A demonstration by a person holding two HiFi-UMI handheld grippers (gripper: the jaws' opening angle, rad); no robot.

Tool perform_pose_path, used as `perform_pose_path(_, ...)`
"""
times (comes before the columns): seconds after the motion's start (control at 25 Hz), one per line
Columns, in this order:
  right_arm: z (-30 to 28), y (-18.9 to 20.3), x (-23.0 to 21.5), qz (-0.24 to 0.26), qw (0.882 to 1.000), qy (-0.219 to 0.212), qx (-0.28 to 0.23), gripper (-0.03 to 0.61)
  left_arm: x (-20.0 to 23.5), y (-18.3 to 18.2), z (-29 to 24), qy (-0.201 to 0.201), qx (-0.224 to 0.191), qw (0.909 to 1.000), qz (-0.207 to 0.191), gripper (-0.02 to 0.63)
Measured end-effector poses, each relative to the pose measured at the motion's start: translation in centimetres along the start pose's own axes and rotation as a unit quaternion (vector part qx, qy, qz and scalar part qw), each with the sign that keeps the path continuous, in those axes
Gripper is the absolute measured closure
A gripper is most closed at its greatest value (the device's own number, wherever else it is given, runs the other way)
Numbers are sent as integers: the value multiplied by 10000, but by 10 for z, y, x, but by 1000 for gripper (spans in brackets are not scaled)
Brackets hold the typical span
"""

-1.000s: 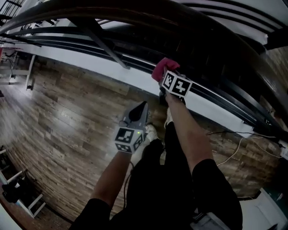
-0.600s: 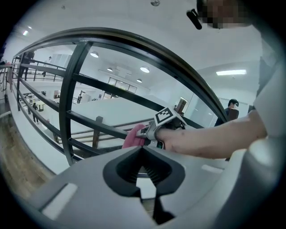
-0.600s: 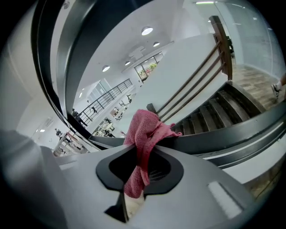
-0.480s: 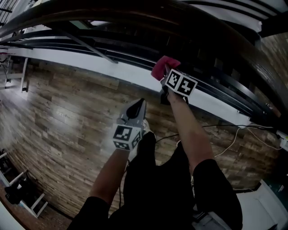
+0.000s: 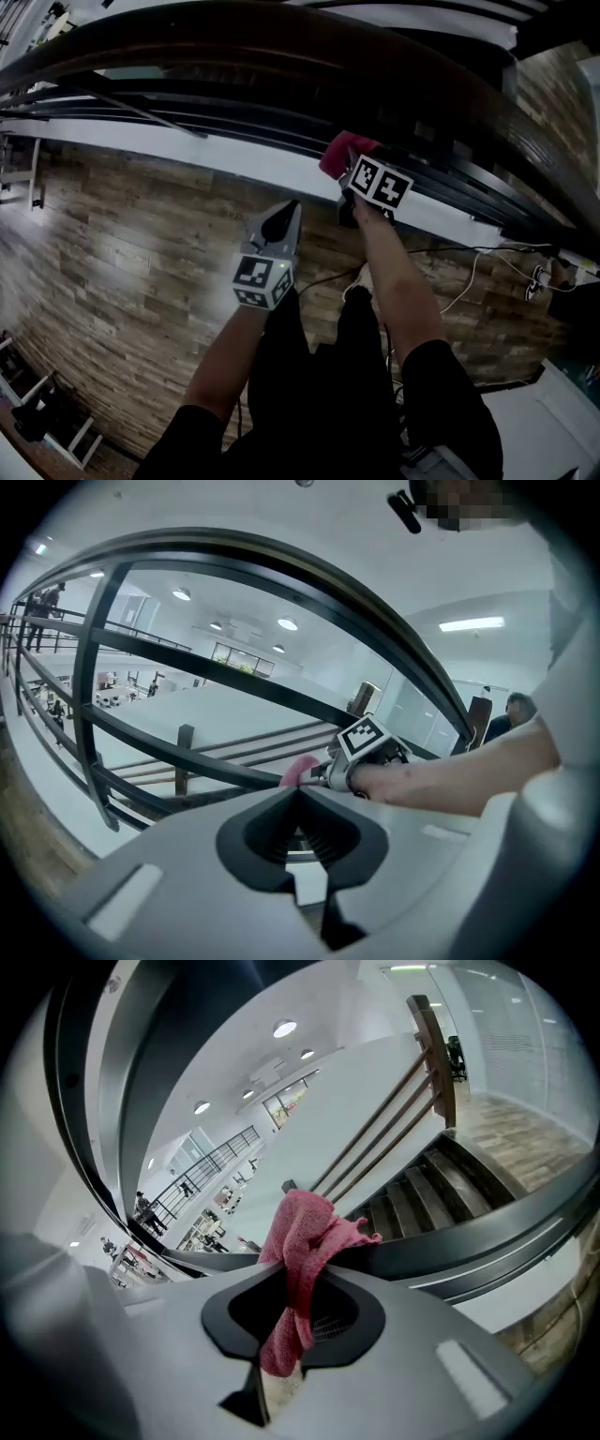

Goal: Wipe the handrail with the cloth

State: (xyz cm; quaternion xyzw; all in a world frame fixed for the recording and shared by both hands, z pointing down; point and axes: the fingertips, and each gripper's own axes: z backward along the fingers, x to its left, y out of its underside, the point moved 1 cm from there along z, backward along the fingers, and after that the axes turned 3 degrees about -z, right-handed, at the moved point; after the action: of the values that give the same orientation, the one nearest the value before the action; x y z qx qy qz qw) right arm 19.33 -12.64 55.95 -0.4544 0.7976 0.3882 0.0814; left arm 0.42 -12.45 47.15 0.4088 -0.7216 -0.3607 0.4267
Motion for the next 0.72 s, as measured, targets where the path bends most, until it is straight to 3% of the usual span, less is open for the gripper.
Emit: perform_pose_path(0.72,72,-23,-126,-353,9988,309,-128,531,-108,10,-60,791,284,9951,-518,614)
